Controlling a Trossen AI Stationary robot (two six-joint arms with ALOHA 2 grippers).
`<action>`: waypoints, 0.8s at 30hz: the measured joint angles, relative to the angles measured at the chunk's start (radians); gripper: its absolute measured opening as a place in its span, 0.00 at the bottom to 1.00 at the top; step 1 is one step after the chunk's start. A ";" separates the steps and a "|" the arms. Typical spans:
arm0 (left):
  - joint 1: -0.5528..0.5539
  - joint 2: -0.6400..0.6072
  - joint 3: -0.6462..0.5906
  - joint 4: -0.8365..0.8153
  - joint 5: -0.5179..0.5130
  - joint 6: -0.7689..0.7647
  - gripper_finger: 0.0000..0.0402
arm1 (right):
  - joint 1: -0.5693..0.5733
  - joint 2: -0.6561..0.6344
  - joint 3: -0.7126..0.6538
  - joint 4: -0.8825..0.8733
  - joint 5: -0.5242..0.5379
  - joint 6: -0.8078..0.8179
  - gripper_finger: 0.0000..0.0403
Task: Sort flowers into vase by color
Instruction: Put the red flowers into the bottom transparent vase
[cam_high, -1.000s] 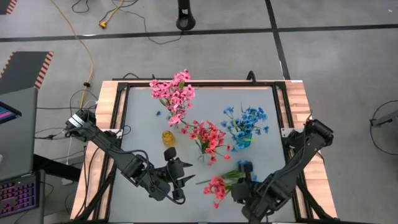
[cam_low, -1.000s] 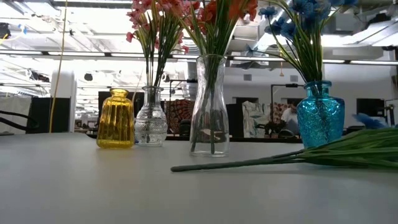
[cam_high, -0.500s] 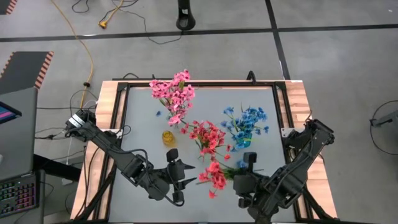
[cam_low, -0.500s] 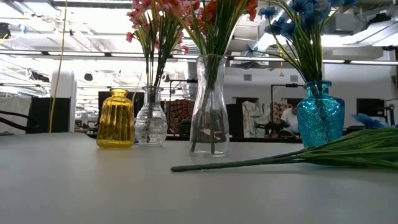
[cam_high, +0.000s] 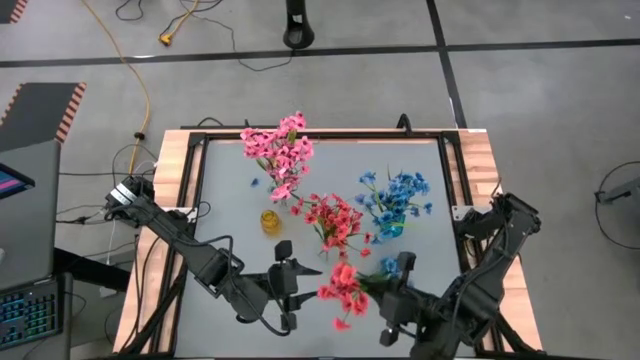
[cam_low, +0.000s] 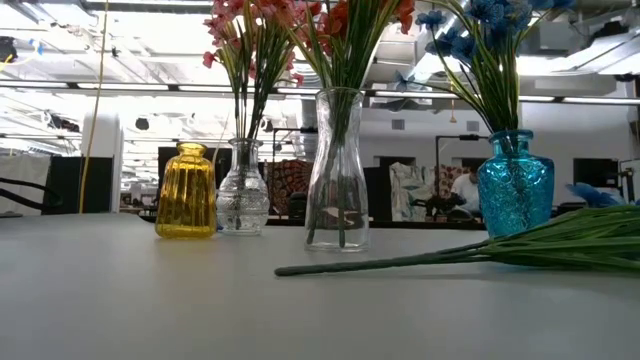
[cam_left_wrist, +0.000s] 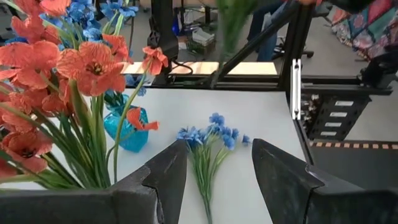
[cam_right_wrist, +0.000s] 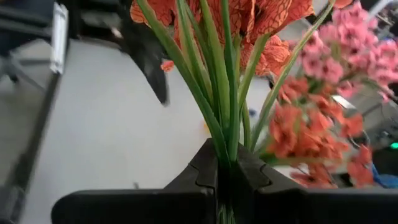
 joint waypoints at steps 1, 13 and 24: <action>0.000 0.000 0.000 0.008 0.000 0.000 0.42 | 0.003 0.000 0.000 0.038 0.004 -0.025 0.11; -0.002 0.000 0.000 0.182 0.069 0.170 0.42 | -0.095 0.000 -0.033 0.515 -0.134 -0.420 0.11; -0.002 0.000 0.000 0.319 0.099 0.294 0.42 | -0.138 0.001 -0.033 0.694 -0.267 -0.609 0.11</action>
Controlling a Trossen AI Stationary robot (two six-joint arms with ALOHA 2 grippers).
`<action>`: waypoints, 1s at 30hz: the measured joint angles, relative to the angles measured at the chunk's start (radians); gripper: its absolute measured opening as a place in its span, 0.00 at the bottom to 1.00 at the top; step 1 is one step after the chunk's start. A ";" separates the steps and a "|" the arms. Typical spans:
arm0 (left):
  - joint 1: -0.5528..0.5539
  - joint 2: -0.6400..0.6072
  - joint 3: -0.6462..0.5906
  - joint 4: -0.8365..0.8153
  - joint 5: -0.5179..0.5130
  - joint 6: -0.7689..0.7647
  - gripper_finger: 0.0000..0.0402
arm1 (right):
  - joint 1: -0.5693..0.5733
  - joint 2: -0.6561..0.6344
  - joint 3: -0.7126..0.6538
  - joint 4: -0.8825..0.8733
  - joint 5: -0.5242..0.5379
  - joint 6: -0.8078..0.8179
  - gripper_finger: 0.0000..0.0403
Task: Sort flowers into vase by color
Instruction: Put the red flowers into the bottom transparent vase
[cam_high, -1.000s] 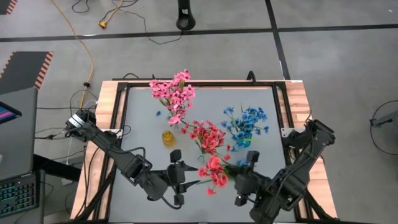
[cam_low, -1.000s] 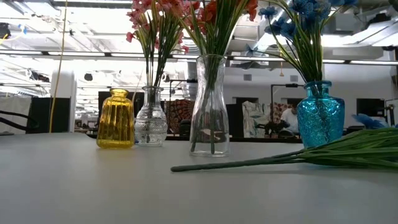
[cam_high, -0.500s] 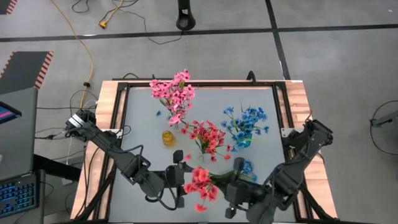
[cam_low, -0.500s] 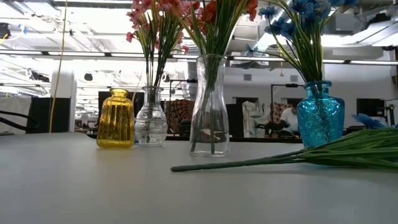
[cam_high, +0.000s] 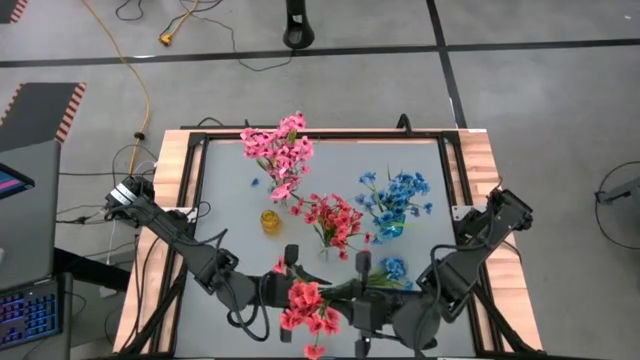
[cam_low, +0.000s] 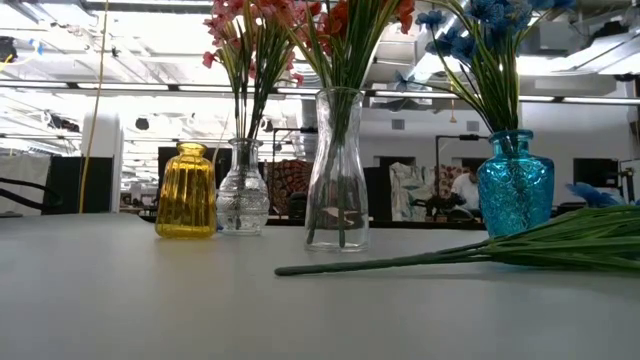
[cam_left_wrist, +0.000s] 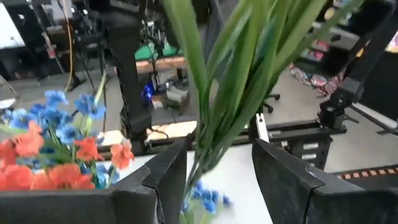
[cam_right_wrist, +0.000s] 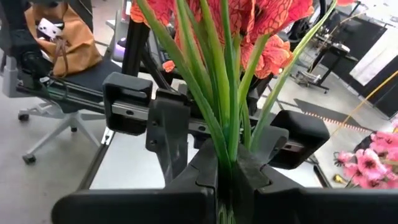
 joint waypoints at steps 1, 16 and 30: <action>0.000 0.000 0.000 0.014 -0.002 0.011 0.42 | -0.001 0.000 0.000 0.007 -0.003 -0.005 0.11; 0.000 0.000 0.000 0.064 -0.014 0.089 0.17 | -0.034 0.000 0.000 0.031 -0.055 -0.005 0.12; 0.002 0.000 0.000 0.030 -0.012 0.046 0.03 | -0.042 0.000 0.000 0.026 -0.057 -0.005 0.19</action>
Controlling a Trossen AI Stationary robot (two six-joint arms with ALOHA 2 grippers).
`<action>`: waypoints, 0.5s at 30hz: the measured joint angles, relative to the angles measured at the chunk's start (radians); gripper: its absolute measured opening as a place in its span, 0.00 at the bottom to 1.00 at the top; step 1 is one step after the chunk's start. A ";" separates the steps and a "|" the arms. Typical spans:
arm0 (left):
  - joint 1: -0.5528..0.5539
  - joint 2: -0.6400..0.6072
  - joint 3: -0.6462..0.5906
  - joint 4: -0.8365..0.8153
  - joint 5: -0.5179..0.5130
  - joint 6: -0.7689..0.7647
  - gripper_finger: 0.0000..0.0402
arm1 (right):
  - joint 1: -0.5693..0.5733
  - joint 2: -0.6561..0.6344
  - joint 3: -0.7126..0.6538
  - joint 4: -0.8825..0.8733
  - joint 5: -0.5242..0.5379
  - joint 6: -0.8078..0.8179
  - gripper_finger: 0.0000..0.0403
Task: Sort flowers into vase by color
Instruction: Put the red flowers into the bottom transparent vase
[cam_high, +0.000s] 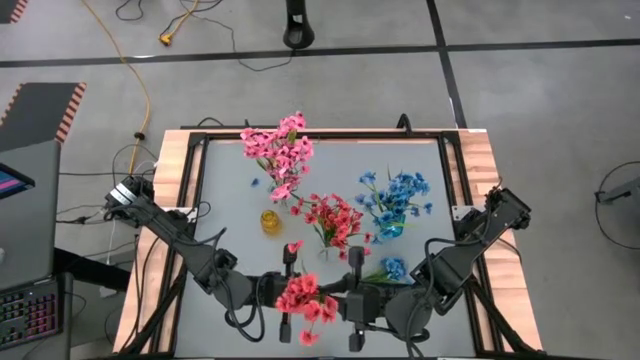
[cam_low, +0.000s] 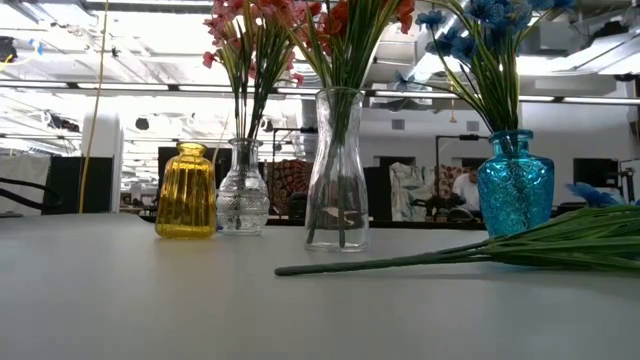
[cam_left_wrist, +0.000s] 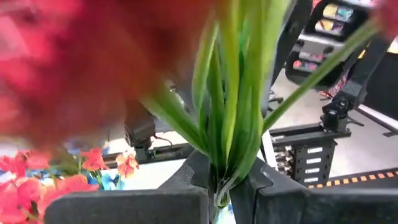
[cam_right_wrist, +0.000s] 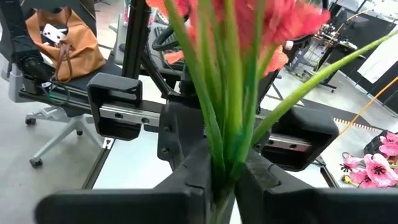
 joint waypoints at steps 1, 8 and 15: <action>0.000 0.000 0.000 -0.010 0.000 -0.010 0.03 | 0.000 0.000 0.000 0.001 0.000 0.000 0.21; 0.004 0.000 0.000 -0.094 0.001 -0.126 0.03 | 0.022 -0.024 0.000 -0.041 0.067 0.000 0.40; 0.026 0.000 0.000 -0.143 0.008 -0.182 0.03 | 0.068 -0.137 0.003 -0.334 0.057 0.265 0.45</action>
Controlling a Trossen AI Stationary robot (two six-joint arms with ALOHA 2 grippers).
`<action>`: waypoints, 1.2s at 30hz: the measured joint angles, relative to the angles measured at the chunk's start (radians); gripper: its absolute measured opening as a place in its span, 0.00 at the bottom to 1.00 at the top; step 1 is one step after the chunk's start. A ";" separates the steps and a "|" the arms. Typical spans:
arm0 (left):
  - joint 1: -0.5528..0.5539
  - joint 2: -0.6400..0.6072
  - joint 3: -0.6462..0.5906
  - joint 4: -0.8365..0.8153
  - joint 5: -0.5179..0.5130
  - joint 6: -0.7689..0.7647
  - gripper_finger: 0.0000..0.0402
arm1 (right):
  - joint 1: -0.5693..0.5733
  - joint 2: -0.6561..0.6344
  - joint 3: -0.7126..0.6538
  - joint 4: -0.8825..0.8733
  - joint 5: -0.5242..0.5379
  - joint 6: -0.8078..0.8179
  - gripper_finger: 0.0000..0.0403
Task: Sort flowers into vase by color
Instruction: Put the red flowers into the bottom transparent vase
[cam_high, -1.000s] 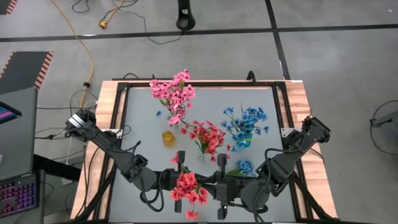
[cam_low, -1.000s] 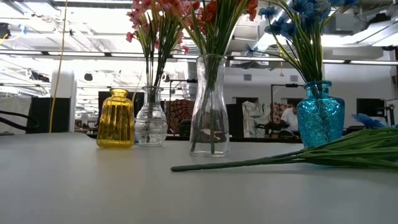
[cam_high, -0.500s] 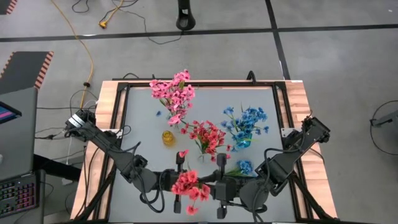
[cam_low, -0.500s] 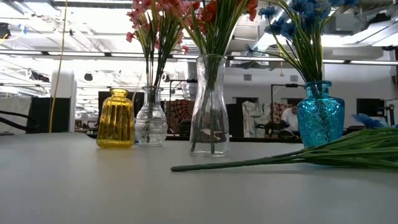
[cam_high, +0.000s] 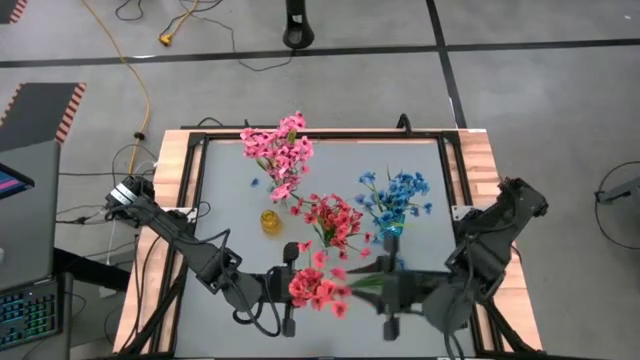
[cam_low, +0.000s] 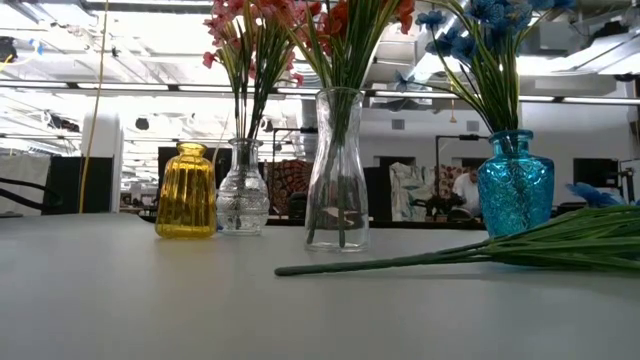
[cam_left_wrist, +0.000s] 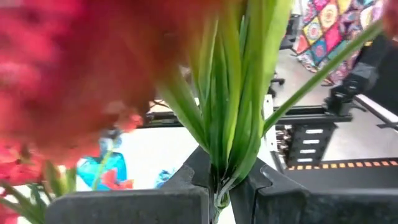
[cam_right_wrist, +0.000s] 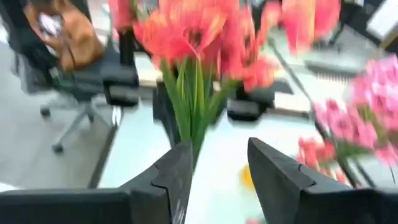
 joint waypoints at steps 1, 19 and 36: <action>0.009 -0.001 0.000 0.000 0.000 0.000 0.03 | 0.004 -0.008 0.000 -0.056 0.005 0.042 0.45; 0.150 -0.154 0.000 -0.222 0.044 -0.056 0.02 | 0.043 0.003 -0.212 -0.362 0.116 0.461 0.37; 0.213 -0.163 0.000 -0.318 -0.039 -0.087 0.02 | 0.042 -0.238 -0.728 0.138 0.106 0.558 0.31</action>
